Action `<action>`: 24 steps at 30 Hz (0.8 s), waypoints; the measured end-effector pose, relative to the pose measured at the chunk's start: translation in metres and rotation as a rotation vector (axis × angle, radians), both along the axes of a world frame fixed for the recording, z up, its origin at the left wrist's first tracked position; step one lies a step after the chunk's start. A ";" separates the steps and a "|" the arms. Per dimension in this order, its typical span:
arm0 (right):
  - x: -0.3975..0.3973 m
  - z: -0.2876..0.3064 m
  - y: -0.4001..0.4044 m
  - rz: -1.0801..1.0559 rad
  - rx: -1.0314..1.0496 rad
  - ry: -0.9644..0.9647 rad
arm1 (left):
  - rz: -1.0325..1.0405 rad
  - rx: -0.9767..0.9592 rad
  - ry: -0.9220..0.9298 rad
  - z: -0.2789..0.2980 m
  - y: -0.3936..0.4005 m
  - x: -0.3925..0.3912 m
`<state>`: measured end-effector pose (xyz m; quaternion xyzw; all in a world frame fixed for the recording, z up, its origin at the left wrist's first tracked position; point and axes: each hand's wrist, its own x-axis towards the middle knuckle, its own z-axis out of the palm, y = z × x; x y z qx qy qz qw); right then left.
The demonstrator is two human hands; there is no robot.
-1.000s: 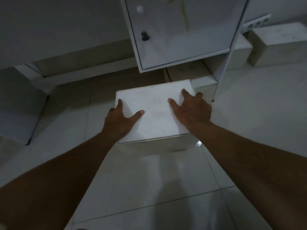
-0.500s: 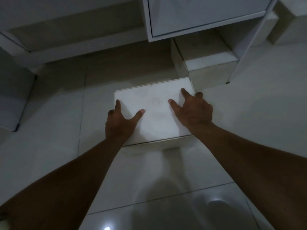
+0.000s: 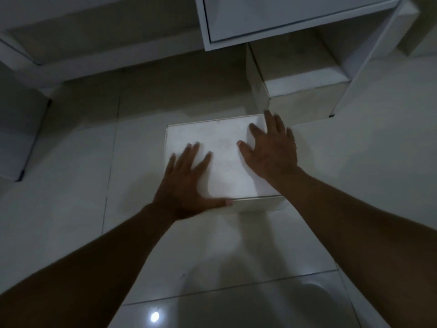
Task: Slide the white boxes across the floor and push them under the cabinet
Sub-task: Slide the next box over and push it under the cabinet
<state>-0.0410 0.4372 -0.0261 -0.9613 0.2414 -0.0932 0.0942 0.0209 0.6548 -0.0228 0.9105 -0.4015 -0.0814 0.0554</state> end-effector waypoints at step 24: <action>0.009 -0.022 -0.029 -0.124 -0.071 -0.025 | 0.143 -0.113 0.019 0.005 0.003 0.045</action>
